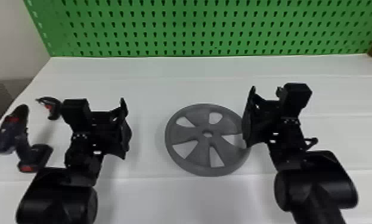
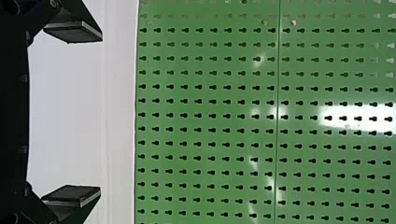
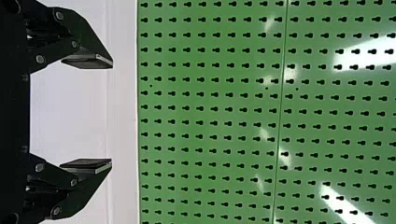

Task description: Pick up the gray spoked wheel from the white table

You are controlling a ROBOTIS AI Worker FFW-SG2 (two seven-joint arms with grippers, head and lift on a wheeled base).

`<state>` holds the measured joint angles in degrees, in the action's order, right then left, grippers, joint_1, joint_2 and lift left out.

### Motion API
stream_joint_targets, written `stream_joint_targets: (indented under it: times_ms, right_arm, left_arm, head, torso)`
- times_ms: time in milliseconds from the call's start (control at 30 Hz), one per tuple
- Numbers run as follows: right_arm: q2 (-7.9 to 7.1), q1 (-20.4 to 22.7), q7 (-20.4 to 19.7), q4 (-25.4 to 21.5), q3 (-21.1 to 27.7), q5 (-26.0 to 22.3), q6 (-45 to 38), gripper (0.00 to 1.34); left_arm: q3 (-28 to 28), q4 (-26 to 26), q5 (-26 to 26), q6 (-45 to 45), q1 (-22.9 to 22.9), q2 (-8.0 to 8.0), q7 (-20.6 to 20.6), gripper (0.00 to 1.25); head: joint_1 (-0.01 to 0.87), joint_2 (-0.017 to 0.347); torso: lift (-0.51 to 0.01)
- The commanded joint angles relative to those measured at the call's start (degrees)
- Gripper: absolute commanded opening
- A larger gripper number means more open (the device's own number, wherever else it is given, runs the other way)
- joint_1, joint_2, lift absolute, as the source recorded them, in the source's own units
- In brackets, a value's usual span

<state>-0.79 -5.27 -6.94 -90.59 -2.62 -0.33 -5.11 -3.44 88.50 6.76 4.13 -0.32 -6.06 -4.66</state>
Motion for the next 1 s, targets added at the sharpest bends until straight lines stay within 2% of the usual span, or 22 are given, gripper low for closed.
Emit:
stream_joint_targets:
  times_ms: [0,967]
  right_arm:
    - [-0.01,0.0,0.0,0.1,-0.1,0.0,-0.2,0.83]
    - [0.08,-0.3,0.0,-0.2,0.0,-1.3,-2.0,0.83]
  left_arm:
    - [0.0,0.0,0.0,0.0,0.1,0.0,0.0,1.12]
    - [0.0,0.0,0.2,0.0,0.1,0.0,0.0,1.12]
  head:
    - [0.767,0.035]
    - [0.767,0.035]
  torso:
    - [-0.107]
    - [-0.107]
